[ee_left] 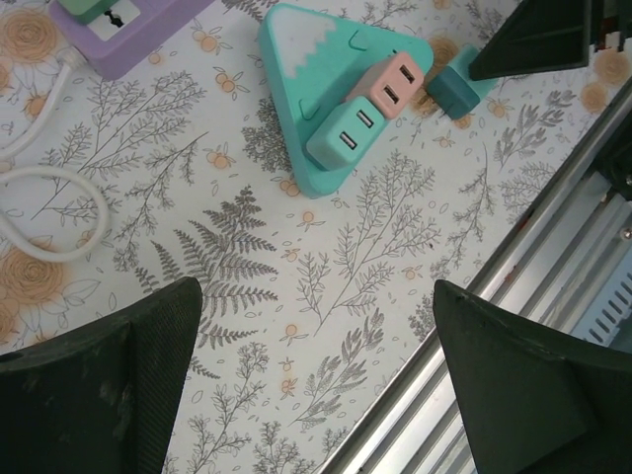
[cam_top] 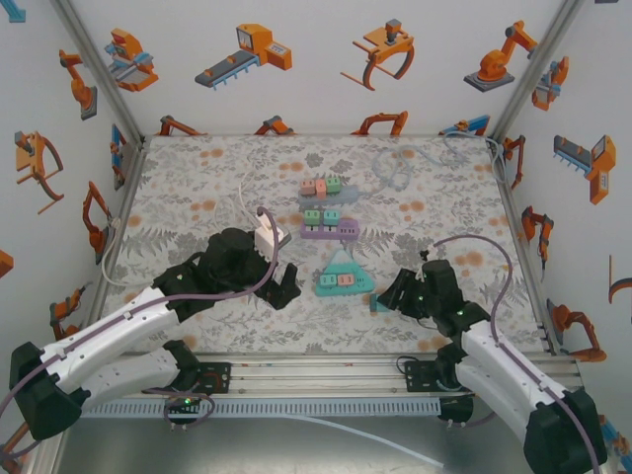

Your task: Pull the plug off the socket

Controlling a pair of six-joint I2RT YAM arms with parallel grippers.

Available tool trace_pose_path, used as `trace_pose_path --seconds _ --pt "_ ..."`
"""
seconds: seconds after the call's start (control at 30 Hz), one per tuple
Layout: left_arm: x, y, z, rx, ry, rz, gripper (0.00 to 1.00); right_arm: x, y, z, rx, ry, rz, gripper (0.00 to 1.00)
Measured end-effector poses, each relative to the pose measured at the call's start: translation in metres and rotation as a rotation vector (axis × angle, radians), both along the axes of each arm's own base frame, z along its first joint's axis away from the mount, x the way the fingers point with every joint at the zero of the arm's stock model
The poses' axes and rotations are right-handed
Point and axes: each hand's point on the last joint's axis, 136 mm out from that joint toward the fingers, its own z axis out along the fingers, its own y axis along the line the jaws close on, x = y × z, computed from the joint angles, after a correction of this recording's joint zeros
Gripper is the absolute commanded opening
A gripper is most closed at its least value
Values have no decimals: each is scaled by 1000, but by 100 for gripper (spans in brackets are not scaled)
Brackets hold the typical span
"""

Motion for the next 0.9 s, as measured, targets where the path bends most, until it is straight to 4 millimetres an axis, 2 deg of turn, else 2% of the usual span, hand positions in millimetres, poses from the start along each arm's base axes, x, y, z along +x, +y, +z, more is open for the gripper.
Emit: trace_pose_path --seconds 0.1,0.27,0.4,0.63,0.77,0.9 --pt "6 4 0 9 -12 39 96 8 0 24 -22 -83 20 51" --pt "23 5 -2 -12 1 149 100 28 11 73 -47 -313 126 49" --pt "38 2 -8 -32 22 238 97 40 27 113 -88 -560 258 49" --pt "66 -10 -22 -24 77 338 97 36 61 164 -244 -946 620 50" --pt "82 -25 -22 -41 99 352 97 24 78 179 -322 -1113 808 51" --pt "96 -43 -27 -54 128 345 97 14 92 169 -360 -1175 973 51"
